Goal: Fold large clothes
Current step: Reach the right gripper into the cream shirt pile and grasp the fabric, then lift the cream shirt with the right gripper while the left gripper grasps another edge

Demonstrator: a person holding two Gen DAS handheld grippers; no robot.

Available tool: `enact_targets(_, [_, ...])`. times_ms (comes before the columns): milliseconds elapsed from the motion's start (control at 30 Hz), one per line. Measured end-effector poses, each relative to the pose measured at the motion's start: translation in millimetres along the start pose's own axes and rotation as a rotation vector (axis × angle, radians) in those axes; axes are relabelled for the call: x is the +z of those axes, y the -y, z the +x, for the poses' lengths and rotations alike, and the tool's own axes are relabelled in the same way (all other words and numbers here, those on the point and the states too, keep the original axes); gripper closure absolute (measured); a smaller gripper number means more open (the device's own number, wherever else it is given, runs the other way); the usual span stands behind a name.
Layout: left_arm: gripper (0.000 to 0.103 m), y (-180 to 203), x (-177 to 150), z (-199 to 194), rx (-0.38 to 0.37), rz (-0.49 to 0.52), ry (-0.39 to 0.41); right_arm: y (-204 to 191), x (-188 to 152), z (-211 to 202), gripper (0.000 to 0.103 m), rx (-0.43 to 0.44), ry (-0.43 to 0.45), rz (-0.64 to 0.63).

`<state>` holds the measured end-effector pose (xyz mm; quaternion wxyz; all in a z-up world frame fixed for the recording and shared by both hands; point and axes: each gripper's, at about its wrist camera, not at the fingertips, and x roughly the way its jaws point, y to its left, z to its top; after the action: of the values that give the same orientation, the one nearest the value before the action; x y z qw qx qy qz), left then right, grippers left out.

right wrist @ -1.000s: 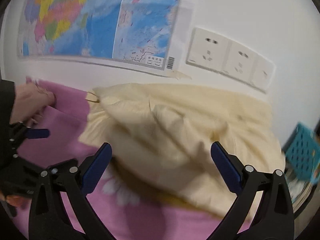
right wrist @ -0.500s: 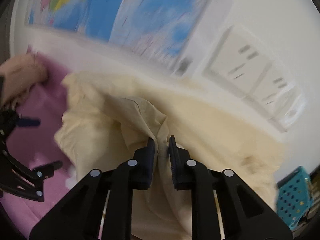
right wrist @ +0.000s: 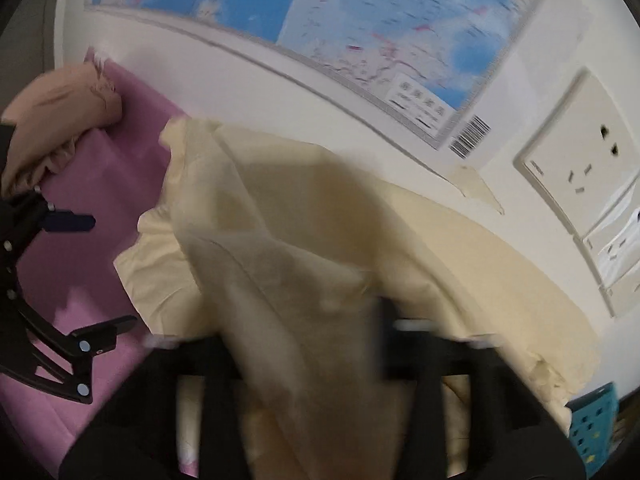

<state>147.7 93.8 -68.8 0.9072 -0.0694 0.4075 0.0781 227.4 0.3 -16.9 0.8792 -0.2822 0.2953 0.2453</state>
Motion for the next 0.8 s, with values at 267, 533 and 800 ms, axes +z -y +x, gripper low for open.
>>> enact_targets(267, [0.007,-15,-7,-17,-0.206,-0.004,0.082,92,18,-163,0.095,-0.049,0.316,0.273])
enact_targets(533, [0.007,15,-3,-52,-0.423,0.029,0.231,142,-8,-257,0.096,-0.089,0.453,0.422])
enact_targets(800, [0.067,54,29,-27,-0.441,0.038,0.240,139,-23,-279,0.096,-0.091,0.475,0.455])
